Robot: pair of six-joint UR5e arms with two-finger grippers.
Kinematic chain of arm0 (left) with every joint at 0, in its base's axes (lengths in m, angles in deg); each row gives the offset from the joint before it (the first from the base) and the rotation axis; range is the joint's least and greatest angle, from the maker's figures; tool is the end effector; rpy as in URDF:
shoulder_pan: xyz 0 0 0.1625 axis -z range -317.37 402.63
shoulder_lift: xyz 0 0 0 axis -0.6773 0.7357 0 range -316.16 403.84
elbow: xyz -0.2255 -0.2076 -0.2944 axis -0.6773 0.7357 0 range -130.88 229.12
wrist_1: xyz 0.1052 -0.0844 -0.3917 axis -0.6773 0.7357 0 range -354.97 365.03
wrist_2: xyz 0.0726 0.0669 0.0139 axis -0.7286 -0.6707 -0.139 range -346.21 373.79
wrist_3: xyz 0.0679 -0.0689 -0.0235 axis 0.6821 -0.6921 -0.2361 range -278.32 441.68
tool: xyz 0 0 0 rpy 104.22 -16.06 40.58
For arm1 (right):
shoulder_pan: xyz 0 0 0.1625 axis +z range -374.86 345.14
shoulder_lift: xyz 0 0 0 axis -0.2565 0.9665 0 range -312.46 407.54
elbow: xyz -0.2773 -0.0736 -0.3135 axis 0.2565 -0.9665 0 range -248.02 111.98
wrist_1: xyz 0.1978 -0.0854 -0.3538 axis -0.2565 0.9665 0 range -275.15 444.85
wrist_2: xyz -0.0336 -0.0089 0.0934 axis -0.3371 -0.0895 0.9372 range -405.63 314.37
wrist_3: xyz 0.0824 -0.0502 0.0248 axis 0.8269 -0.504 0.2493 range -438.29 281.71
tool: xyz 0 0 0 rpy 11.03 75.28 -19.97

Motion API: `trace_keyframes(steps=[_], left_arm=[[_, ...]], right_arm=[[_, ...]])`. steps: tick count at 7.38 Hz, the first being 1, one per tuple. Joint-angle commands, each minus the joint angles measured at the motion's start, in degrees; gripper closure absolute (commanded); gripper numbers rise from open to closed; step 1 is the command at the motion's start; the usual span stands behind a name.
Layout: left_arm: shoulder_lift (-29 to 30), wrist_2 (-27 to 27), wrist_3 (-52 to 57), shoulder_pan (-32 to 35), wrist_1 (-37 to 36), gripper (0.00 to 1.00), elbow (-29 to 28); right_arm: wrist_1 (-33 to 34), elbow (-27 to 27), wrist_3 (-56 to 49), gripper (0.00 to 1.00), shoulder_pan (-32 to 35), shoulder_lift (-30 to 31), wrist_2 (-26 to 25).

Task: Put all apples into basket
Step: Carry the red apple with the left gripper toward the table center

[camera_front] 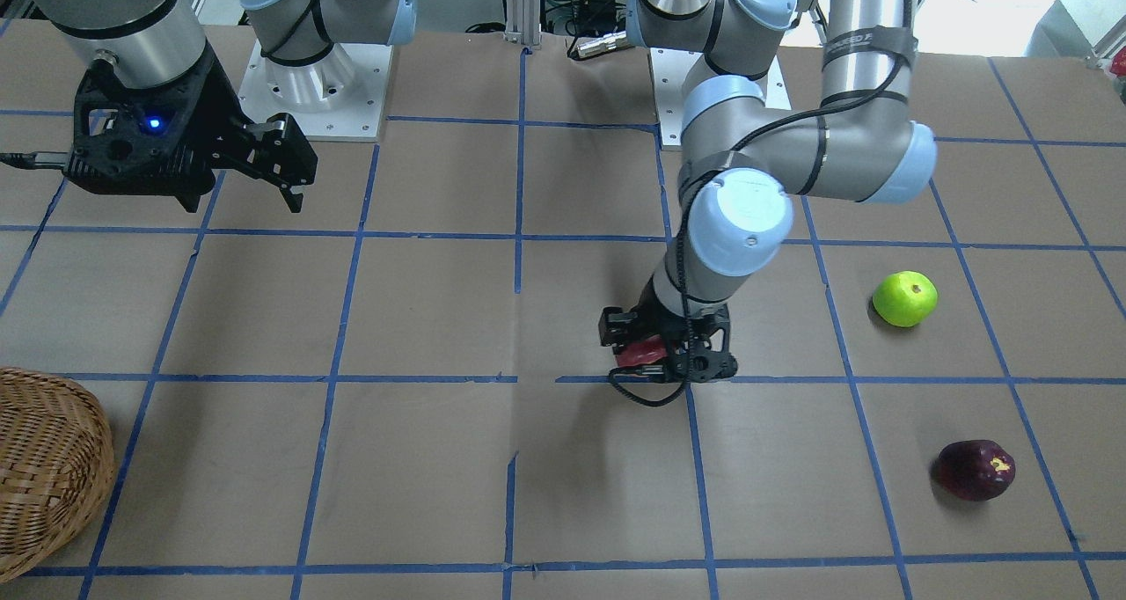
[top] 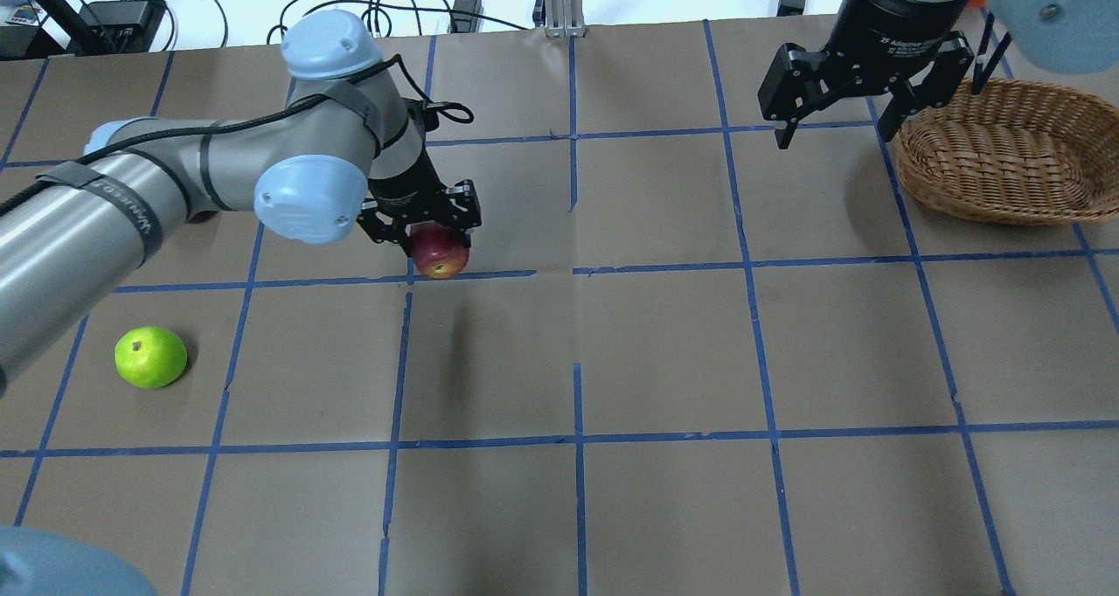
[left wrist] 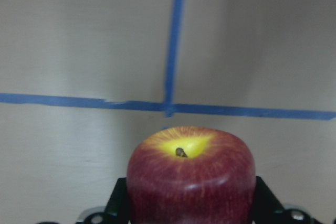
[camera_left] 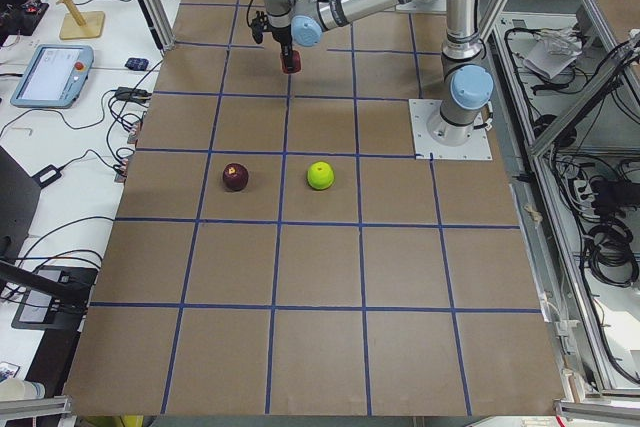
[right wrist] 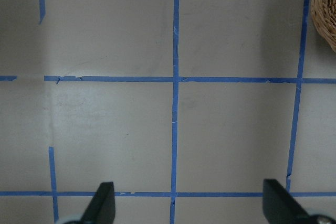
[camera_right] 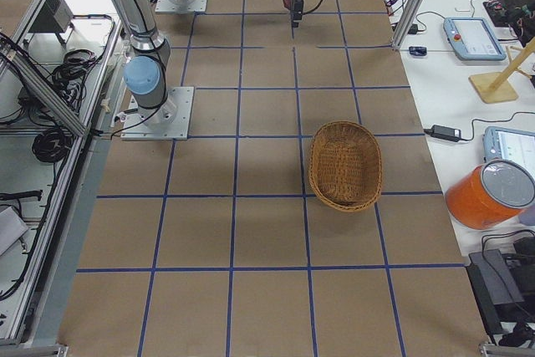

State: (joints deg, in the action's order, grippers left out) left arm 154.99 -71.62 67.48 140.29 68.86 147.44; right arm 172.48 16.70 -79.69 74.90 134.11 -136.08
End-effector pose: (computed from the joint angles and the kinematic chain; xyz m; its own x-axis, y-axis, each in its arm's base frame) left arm -0.2184 -0.5645 0.2611 -0.9909 -0.1184 0.0634 -0.1136 0.9907 0.0754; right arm 0.1304 -0.5167 0.4988 -0.9998 -0.0204 0.0075 -0.0204 0.9997 0.0093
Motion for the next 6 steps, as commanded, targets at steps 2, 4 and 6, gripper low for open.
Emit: trace_keyframes(steps=[2,4,6], left_arm=[[8.81,3.94,-9.17,10.07,-17.05,0.76,-2.26],[9.27,3.50,-9.87,10.80,-16.56,0.12,-1.56],[7.17,3.50,-9.79,10.62,-9.23,0.00,-2.07]], right_arm=[[0.00,0.00,0.00,0.00,-0.11,-0.09,-0.08],[0.00,0.00,0.00,0.00,-0.11,-0.09,-0.17],[-0.09,0.09,0.00,0.00,-0.11,-0.09,-0.17]])
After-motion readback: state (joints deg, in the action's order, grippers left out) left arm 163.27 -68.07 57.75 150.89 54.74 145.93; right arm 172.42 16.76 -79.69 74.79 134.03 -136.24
